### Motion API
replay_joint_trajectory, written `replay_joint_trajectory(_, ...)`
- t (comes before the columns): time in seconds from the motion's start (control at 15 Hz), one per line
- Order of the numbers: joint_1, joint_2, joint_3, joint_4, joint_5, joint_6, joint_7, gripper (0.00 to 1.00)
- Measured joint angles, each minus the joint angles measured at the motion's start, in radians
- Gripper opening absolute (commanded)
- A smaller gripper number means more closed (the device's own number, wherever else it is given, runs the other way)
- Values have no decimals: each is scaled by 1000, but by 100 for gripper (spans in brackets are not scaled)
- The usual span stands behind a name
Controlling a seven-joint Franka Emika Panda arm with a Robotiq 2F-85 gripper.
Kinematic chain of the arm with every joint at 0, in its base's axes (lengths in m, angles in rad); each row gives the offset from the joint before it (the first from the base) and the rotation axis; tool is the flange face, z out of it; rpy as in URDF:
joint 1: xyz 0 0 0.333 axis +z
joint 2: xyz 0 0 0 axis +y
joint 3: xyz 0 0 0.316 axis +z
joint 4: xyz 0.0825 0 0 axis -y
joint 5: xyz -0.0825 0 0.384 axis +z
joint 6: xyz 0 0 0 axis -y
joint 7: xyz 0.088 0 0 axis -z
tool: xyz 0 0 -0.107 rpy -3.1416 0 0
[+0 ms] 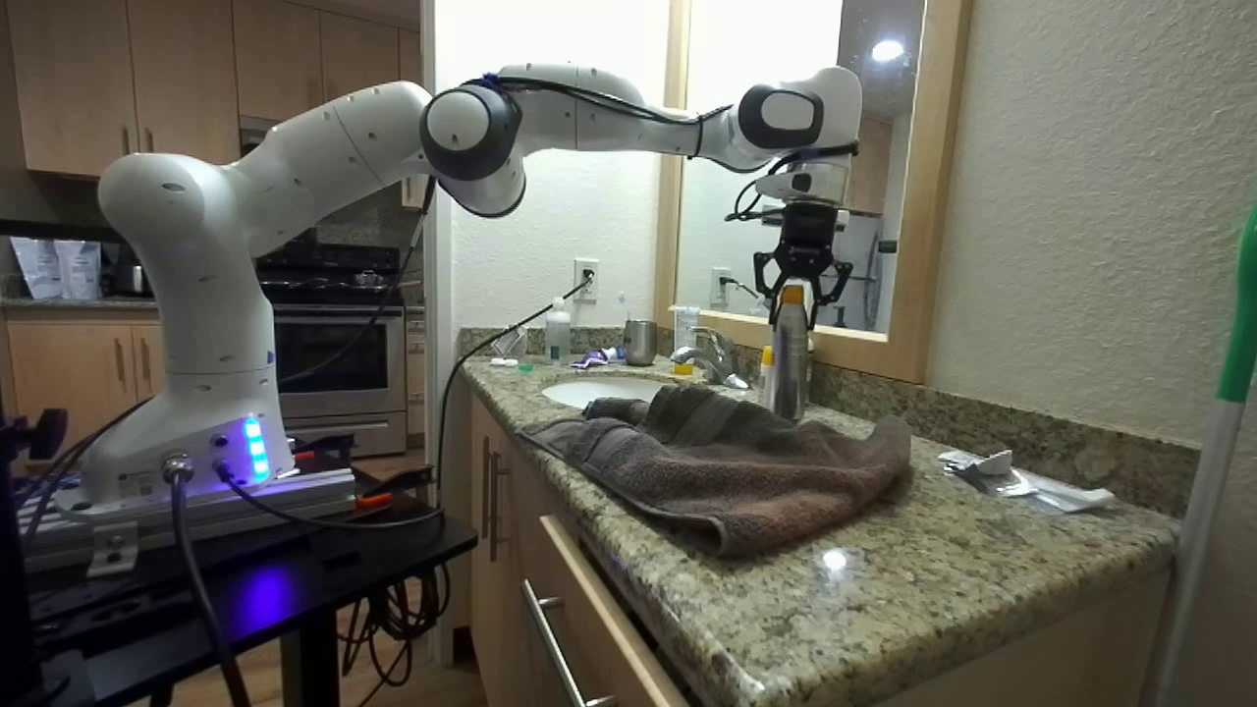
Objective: Move the big bottle with a yellow lid away from the sink
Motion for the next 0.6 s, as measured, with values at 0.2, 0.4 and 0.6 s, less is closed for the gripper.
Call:
replay_joint_trajectory(0.2, -14, 29, 31, 53, 1, 28, 164, 31)
replay_joint_trajectory(0.4, -38, 44, 54, 101, 1, 70, 300, 31)
replay_joint_trajectory(0.6, -62, 60, 67, 125, -1, 100, 406, 31)
